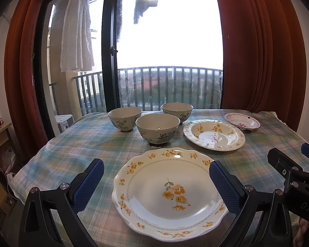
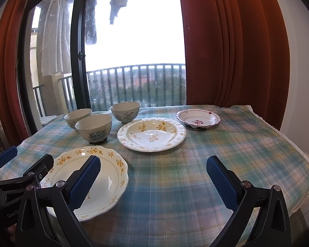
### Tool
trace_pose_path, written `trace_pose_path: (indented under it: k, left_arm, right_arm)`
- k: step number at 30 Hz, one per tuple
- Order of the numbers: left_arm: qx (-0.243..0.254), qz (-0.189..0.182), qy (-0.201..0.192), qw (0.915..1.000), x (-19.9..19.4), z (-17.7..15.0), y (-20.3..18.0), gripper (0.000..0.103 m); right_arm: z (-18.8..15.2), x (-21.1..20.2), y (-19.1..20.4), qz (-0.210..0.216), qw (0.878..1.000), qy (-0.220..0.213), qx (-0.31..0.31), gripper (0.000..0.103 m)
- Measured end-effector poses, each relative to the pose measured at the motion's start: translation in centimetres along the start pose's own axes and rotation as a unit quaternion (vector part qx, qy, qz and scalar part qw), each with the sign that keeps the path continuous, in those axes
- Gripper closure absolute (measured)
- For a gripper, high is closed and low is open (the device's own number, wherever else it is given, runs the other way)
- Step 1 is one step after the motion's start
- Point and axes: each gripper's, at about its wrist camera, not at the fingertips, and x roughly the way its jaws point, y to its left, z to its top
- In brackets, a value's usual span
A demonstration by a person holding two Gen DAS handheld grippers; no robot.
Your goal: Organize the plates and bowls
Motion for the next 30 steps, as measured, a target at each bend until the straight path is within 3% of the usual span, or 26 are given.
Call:
trace_pose_path:
  k: [30]
  left_arm:
    - [0.000,-0.001,0.004,1.0000,-0.23,-0.04,0.03,0.000]
  right_arm:
    - [0.02,-0.06,-0.12,-0.005,1.000,0.003,0.001,0.000]
